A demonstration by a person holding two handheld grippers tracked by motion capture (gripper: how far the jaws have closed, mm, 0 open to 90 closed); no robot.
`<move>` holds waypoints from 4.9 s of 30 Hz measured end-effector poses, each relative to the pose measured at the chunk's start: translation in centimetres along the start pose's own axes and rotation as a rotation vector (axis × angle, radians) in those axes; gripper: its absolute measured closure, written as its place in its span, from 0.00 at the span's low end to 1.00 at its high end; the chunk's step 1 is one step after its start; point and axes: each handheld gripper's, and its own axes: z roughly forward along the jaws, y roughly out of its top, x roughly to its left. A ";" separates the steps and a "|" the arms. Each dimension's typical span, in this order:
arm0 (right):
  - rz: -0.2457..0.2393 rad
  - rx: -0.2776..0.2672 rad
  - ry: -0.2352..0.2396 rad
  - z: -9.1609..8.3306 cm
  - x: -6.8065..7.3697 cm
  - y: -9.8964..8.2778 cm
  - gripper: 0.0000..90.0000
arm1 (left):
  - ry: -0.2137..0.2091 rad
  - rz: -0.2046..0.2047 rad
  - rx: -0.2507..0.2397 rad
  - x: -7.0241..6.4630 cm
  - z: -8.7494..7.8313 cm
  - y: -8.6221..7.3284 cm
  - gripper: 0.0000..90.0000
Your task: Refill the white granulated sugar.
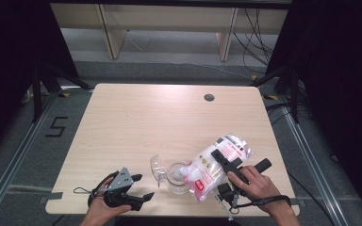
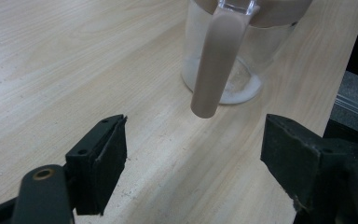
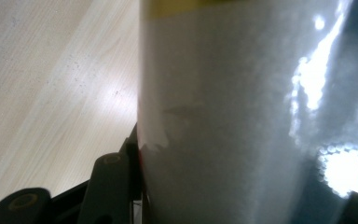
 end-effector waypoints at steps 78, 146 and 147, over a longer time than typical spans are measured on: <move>-0.023 0.007 0.000 -0.5 -0.3 -0.1 0.61 | 0.002 0.018 0.011 -0.1 -0.1 0.2 0.25; -0.006 0.010 -0.006 -0.7 -0.3 0.0 0.63 | 0.008 0.017 0.003 -0.2 -0.2 0.2 0.25; -0.029 0.003 -0.005 -0.7 -0.5 -0.1 0.63 | 0.016 0.037 0.021 0.0 -0.2 0.2 0.25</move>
